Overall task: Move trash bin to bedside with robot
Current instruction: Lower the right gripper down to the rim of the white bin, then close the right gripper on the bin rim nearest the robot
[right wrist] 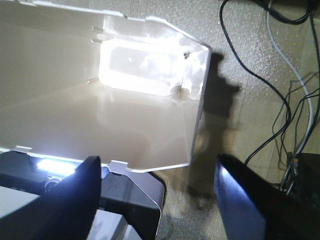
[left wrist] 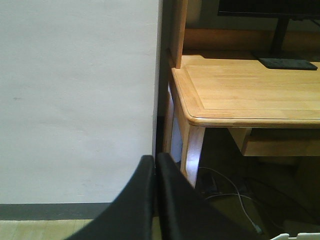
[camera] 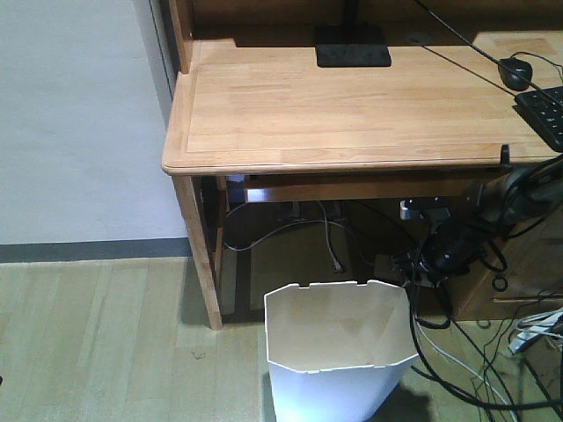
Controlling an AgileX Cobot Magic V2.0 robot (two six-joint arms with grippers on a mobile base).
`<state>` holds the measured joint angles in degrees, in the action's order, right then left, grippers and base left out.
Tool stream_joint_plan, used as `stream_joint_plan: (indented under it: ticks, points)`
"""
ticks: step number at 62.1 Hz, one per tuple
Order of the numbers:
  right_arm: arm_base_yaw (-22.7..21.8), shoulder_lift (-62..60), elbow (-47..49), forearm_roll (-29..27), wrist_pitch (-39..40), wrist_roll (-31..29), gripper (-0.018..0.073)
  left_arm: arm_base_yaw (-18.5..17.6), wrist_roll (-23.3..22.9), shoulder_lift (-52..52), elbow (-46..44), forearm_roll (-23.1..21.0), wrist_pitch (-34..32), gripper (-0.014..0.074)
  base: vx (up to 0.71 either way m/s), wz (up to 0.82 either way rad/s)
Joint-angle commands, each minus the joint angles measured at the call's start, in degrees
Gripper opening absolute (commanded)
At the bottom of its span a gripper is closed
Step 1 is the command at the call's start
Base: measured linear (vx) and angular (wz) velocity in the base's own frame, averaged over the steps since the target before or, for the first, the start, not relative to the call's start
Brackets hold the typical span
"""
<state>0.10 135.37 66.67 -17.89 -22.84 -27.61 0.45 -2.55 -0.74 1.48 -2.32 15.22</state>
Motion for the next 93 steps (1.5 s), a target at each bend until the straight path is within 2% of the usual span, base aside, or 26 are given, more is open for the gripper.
stream_joint_plan:
  ticks: [1, 9, 23, 40, 55, 80, 93]
  points:
    - [-1.3, -1.0, 1.6, -2.2, 0.8, -2.2, 0.0477, 0.0, -0.3, -0.8, 0.7, -0.2, -4.0, -0.0006, 0.00, 0.00]
    - [-4.5, 0.3, 1.6, -7.7, 2.1, -6.8, 0.0477, 0.0, -0.3, -0.8, 0.7, -0.2, -4.0, -0.0006, 0.00, 0.00]
    - [-8.0, 1.8, 1.5, -13.5, 1.6, -17.4, 0.0477, 0.0, -0.3, -0.8, 0.7, -0.2, -4.0, -0.0006, 0.00, 0.00]
    - [-7.9, 7.9, 3.4, -18.6, 6.2, -24.4, 0.0477, 0.0, -0.3, -0.8, 0.7, -0.2, -4.0, -0.0006, 0.00, 0.00]
    - [-7.9, 17.2, 11.6, -19.5, 2.1, -24.5, 0.0477, 0.0, -0.3, -0.8, 0.7, -0.2, -4.0, -0.0006, 0.00, 0.00]
    - [-7.9, 28.8, 22.4, -19.9, 0.3, -22.7, 0.0475, 0.0, -0.3, -0.8, 0.7, -0.2, -4.0, -0.0006, 0.00, 0.00]
    - [-7.9, 35.0, 29.2, -15.7, -2.0, -18.8, 0.0414, 0.0, -0.3, -0.8, 0.7, -0.2, -4.0, -0.0006, 0.00, 0.00]
